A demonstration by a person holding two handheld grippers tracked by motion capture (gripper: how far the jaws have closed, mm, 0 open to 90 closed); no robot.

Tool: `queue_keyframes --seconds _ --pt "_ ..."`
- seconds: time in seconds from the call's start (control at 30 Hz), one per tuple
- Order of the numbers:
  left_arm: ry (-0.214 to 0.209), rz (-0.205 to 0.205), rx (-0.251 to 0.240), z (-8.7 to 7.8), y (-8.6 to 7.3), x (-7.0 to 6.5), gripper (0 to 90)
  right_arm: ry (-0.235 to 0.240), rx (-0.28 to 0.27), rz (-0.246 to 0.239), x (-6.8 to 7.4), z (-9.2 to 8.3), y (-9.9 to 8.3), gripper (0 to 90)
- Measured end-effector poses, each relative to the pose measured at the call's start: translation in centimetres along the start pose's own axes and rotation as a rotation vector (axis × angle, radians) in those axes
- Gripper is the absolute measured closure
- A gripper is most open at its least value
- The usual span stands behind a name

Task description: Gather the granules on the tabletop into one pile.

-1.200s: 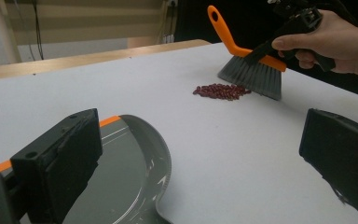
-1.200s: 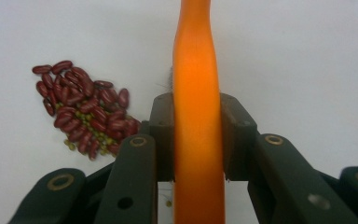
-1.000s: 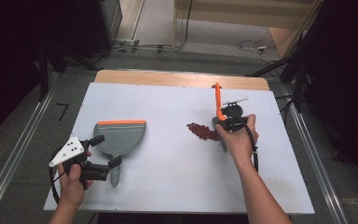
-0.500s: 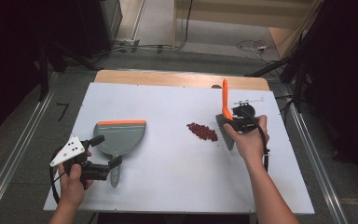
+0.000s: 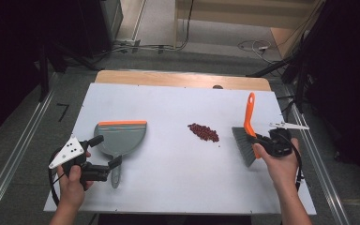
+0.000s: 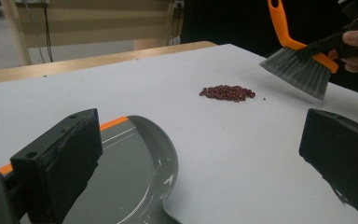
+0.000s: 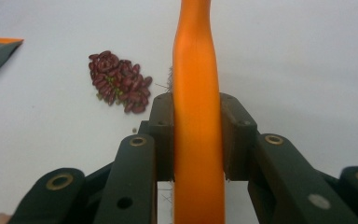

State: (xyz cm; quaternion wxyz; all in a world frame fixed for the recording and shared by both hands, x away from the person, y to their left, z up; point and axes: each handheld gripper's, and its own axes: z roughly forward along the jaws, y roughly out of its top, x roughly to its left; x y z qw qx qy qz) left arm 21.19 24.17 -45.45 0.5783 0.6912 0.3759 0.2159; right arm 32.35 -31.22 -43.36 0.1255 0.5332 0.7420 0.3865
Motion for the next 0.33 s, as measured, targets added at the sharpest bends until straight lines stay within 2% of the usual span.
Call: queue_keyframes --seconds 0.07,0.17,0.23,0.33 --pt "0.003 0.001 -0.003 0.0 0.0 0.0 0.0 0.026 -0.015 0.006 -0.7 -0.8 -0.9 68.8" --pt "0.006 0.002 -0.003 -0.2 0.0 0.1 0.0 0.039 -0.027 0.008 -1.4 -1.7 -2.1 68.8" --pt "0.007 0.004 0.0 -0.2 0.0 0.2 0.0 0.048 -0.026 0.012 -1.8 -2.0 -2.6 68.7" --pt "0.004 0.003 -0.004 -0.1 0.1 0.1 0.0 0.057 -0.04 0.045 -2.5 -2.2 -2.8 68.8"
